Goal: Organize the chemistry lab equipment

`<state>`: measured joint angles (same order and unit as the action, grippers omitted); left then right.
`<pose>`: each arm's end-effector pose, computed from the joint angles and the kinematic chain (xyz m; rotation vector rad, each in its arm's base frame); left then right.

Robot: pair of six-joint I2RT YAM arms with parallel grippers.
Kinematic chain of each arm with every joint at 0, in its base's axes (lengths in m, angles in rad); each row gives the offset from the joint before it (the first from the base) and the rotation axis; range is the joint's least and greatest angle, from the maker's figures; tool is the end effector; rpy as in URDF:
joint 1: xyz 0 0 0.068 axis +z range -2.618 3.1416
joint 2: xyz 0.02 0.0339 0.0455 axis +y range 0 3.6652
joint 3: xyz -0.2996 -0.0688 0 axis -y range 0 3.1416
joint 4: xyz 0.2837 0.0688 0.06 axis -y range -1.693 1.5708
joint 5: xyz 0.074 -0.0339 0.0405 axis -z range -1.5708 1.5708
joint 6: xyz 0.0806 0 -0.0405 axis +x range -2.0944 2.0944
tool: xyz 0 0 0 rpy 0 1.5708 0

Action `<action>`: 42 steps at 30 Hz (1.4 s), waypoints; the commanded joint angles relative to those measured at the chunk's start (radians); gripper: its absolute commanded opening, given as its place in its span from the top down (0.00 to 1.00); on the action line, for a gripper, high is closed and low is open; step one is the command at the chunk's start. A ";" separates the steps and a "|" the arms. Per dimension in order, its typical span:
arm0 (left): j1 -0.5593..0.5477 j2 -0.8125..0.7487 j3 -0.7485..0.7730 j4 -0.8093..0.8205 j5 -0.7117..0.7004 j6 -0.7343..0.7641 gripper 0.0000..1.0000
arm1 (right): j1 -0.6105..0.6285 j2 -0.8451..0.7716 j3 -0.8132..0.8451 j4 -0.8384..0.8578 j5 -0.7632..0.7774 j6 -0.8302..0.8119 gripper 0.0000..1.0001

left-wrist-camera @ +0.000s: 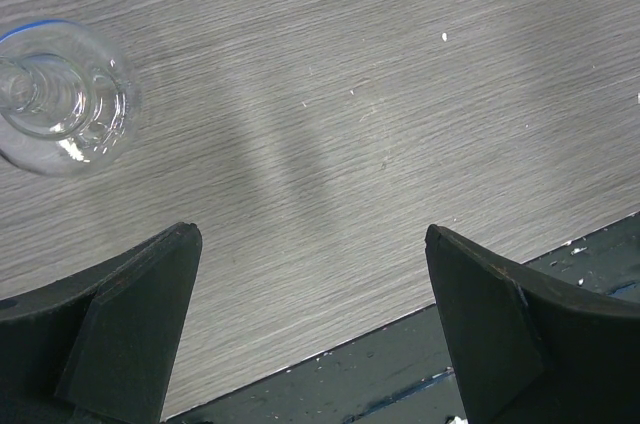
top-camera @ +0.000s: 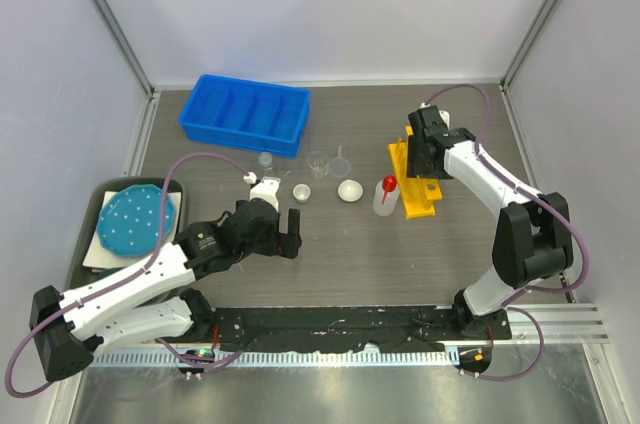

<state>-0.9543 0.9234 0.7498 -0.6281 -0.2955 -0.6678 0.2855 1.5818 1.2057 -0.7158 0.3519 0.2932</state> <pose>0.1546 -0.1775 0.2540 0.1970 2.3659 -0.4524 0.3707 0.0798 0.2319 0.1217 2.5741 -0.2594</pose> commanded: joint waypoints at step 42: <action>-0.001 -0.032 0.016 0.022 0.025 0.016 0.00 | -0.270 0.159 0.040 0.079 0.053 0.073 0.75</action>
<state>-0.9543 0.9092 0.7498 -0.6292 -0.2829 -0.6529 0.0315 1.6943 1.2446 -0.5945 0.3847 0.3454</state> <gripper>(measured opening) 0.996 0.492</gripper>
